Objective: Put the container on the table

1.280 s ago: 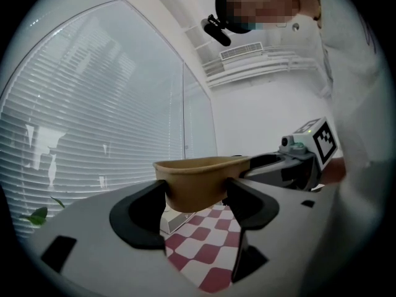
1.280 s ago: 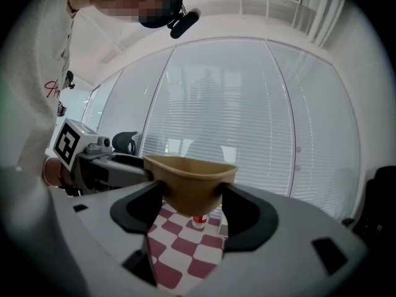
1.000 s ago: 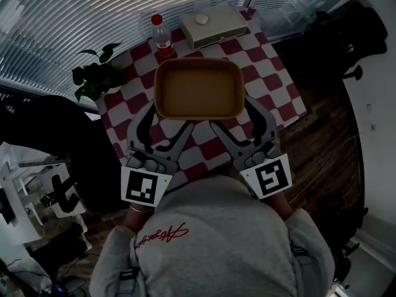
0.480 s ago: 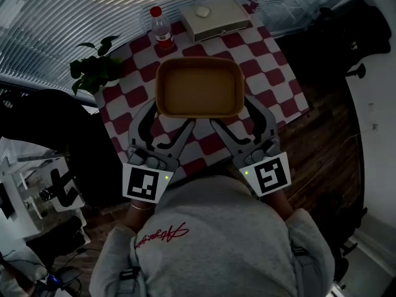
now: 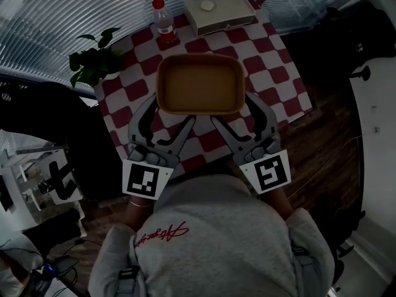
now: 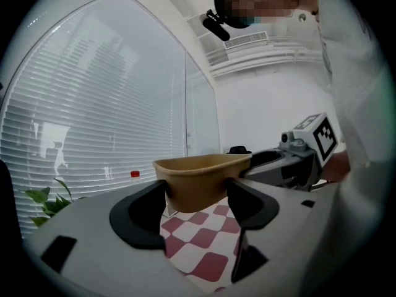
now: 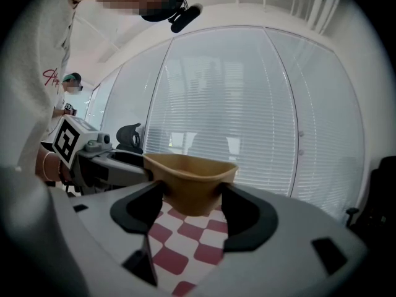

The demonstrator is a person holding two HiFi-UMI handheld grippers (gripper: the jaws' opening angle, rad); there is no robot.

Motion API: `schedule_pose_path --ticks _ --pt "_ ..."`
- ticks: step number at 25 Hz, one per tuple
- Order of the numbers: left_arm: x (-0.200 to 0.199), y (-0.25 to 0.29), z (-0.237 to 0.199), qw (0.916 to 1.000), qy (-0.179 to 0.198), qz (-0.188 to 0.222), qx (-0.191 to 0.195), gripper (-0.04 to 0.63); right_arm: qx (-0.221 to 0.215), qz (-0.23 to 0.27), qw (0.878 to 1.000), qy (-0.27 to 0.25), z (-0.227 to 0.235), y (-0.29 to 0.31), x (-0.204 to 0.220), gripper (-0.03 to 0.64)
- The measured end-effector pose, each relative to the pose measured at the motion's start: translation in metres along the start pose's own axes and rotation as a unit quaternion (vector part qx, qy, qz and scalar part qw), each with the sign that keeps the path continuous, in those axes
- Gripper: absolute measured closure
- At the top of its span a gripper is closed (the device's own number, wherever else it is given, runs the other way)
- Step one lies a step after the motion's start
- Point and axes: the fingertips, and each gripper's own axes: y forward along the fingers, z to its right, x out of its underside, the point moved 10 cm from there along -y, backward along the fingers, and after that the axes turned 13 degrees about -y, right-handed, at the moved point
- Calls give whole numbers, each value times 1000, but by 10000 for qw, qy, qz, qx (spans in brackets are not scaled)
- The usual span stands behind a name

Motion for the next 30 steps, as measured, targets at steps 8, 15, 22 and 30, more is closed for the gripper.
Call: schedule_pose_path --ticks 8,15,22,30 --pt "11 3 1 9999 -22 -98 -71 275 -101 -102 9999 -17 -1 1 12 316" --pt "19 3 3 9997 -14 -173 -152 275 -189 -175 9997 -35 -3 1 19 316" --pt "28 2 3 9994 -4 -274 -233 275 -268 -213 9994 -43 -6 3 27 316" --pt "38 2 4 9987 -61 -380 -329 275 -377 -338 9987 -39 -10 4 38 318"
